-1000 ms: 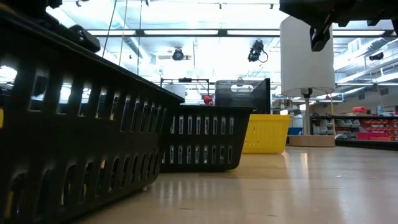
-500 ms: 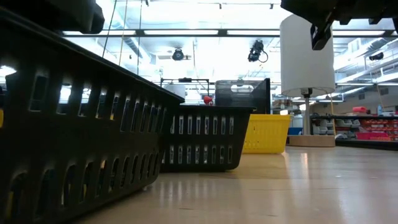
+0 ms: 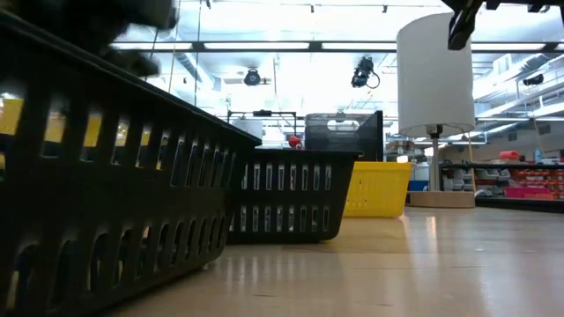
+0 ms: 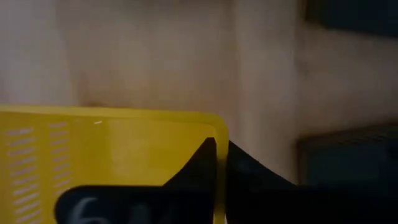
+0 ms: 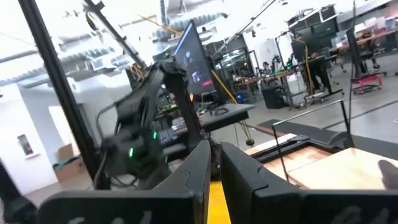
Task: Stack baskets on shelf by color
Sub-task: Stack the right yellow bin into the right yellow bin
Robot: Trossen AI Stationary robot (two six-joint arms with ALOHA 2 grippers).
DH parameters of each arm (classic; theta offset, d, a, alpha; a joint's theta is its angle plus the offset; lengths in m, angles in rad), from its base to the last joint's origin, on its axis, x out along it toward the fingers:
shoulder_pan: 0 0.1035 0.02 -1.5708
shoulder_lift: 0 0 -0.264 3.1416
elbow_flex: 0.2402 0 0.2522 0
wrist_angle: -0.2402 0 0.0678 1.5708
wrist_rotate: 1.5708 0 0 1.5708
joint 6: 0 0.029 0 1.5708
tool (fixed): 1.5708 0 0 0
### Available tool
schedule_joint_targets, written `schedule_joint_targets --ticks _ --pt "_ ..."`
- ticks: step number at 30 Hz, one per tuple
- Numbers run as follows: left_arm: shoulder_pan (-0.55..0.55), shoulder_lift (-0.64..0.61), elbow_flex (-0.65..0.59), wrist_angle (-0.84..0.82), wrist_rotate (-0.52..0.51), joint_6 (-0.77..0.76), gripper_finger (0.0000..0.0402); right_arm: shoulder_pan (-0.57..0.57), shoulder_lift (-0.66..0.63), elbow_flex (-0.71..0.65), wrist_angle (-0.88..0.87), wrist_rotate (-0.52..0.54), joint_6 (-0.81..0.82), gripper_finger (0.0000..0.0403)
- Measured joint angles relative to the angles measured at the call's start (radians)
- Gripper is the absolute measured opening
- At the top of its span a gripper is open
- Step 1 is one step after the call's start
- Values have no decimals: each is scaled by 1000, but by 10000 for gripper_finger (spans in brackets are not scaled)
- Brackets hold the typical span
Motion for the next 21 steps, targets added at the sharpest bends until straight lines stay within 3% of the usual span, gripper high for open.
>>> schedule_joint_targets --ticks 3,8,16,21 --pt "18 -24 75 -56 -117 53 7 15 26 0 -2 -1 2 40" --pt "73 -31 177 30 -266 195 8 20 63 0 8 1 2 40" --pt "196 -16 185 463 -259 386 8 40 33 0 101 11 -116 40" --pt "265 28 183 657 -210 402 8 90 25 0 106 11 -201 40"
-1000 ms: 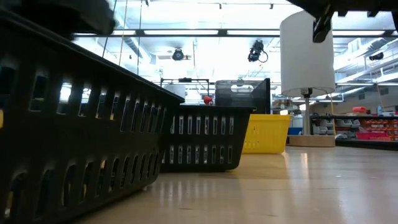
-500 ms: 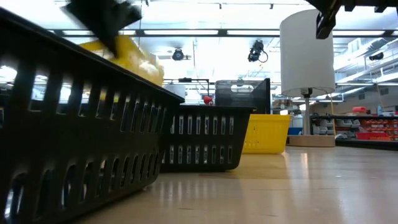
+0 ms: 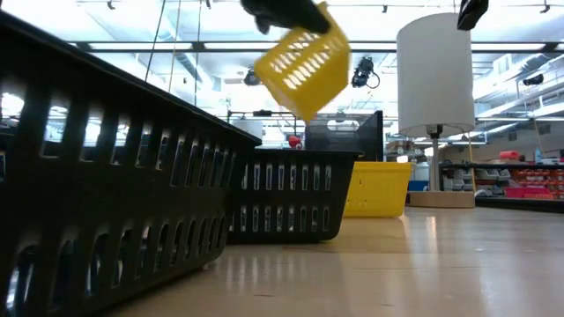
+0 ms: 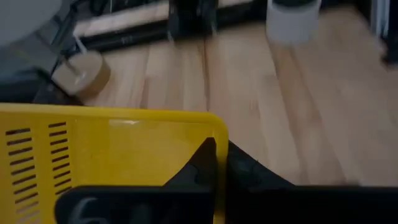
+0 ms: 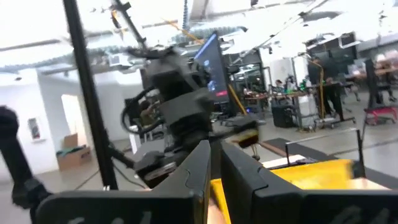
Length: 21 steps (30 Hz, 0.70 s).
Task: Stack baskets on shelf by color
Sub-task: Stack the right yellow bin into the right yellow bin
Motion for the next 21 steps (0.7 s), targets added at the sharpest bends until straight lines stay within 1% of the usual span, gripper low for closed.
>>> schedule_joint_targets --ticks 7,11,16,21 --pt "69 113 -1 214 109 -9 9 42 1 0 1 9 -30 40" --pt "79 174 -1 298 115 5 9 54 0 0 7 11 -36 40" --pt "83 236 -1 325 98 39 9 54 -1 0 9 11 -42 40" --pt "94 272 -1 281 72 44 9 54 -1 0 9 11 -66 40"
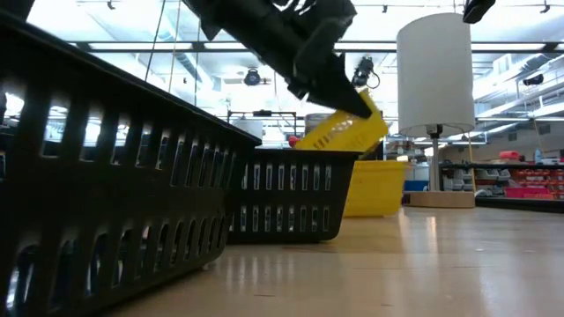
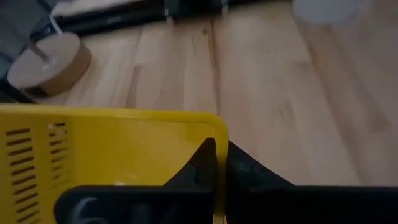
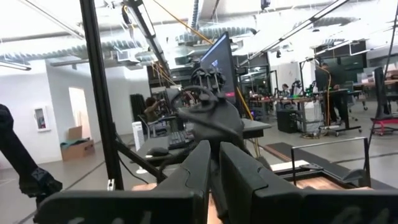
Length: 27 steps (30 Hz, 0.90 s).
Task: Stack baskets on shelf by color
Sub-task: Stack the right yellow bin into the right yellow bin
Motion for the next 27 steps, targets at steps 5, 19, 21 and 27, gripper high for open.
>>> schedule_joint_targets --ticks 5,19,21,27 --pt "2 1 0 -95 -3 -6 9 0 0 0 -1 -1 3 40" --pt "-2 -18 0 -398 30 -54 58 0 0 0 -1 -3 4 40" --pt "-2 -27 0 -397 31 -54 88 0 0 0 -1 -3 4 40" --pt "6 -49 0 -442 47 -29 162 0 2 0 -4 -2 14 40"
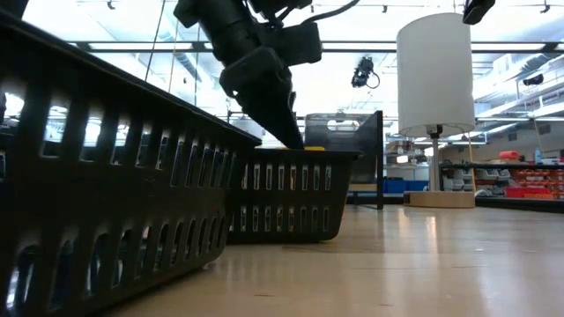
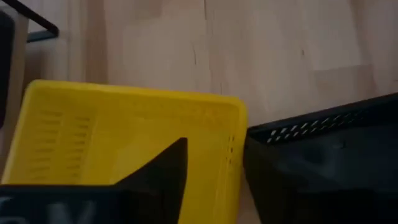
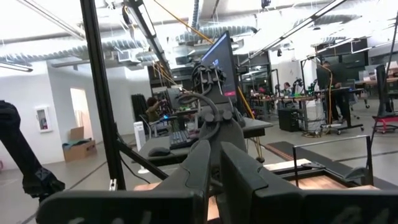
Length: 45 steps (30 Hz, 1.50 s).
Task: Stack baskets on shelf by color
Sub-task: Stack the right yellow bin into the right yellow bin, then put the stacked yellow bins on the shelf
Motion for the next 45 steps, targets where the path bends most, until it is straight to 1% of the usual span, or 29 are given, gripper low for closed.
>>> schedule_joint_targets --ticks 3,7,12,22,28,34,36,40,41,45 --pt "8 -7 1 -51 9 2 179 0 0 0 -6 1 1 40" --pt "23 -8 1 -109 9 2 184 0 0 0 -11 1 1 40" --pt "29 -8 1 -153 8 11 174 0 1 0 -13 2 1 40" --pt "33 -3 0 -183 7 78 156 0 1 0 -13 2 1 40" --pt "34 -3 0 -200 -21 107 150 0 1 0 -13 2 1 40" --pt "33 -3 0 -209 -27 115 115 0 1 0 -12 -1 0 40" --pt "34 -3 0 -219 -30 115 93 0 1 0 -12 -1 0 40" --pt "33 -3 0 -226 -30 99 27 0 1 0 -12 -2 0 40" --pt "33 -3 0 -233 -31 97 18 0 1 0 -12 -2 0 40" --pt "34 -11 3 -244 -30 53 21 0 1 0 -12 -2 -1 40"
